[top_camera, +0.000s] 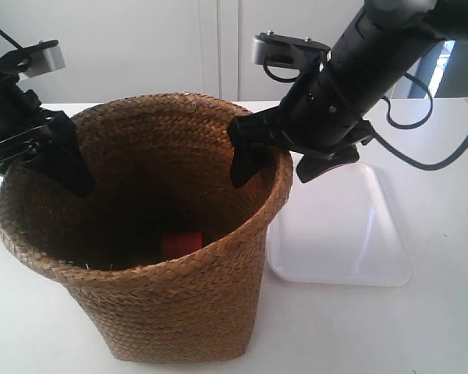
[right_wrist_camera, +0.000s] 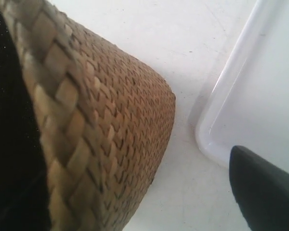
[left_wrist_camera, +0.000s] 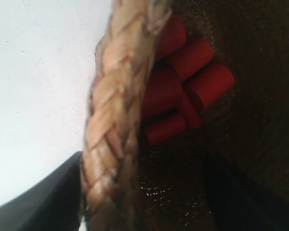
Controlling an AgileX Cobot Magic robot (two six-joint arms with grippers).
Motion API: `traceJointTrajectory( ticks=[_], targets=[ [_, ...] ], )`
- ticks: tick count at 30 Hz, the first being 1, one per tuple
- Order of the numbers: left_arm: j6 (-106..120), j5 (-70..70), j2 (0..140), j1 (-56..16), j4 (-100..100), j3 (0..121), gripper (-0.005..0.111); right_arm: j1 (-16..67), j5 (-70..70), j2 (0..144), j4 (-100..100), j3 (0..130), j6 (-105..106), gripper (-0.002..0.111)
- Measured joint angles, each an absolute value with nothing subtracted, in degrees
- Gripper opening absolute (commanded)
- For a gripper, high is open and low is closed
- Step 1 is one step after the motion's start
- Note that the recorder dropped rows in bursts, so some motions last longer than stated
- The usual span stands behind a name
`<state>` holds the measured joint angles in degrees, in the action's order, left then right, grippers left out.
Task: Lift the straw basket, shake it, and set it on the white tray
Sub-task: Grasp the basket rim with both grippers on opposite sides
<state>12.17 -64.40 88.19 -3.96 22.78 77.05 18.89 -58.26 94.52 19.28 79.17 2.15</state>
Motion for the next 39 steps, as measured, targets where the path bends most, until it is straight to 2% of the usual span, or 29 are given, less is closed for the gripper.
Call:
traceJointTrajectory(
  ticks=[3,7,11,12,39],
  targets=[
    [12.3,-64.4,88.2,-4.0,22.8,77.1,0.036,18.9,-57.9,94.5,19.3,79.2,2.2,0.068],
    [12.5,-63.9,88.2,-4.0,22.8,77.1,0.0,18.9,-57.9,94.5,19.3,79.2,1.4,0.037],
    [12.3,-63.2,88.2,-4.0,23.7,77.1,0.0,18.9,-57.9,94.5,20.6,79.2,0.5,0.003],
    [12.3,-63.2,88.2,-4.0,24.0,77.1,0.0,18.9,-57.9,94.5,20.6,79.2,0.0,0.0],
    [11.7,-60.6,87.8,-4.0,24.4,77.0,0.0,19.3,-56.4,94.2,23.2,79.2,0.8,0.0]
  ],
)
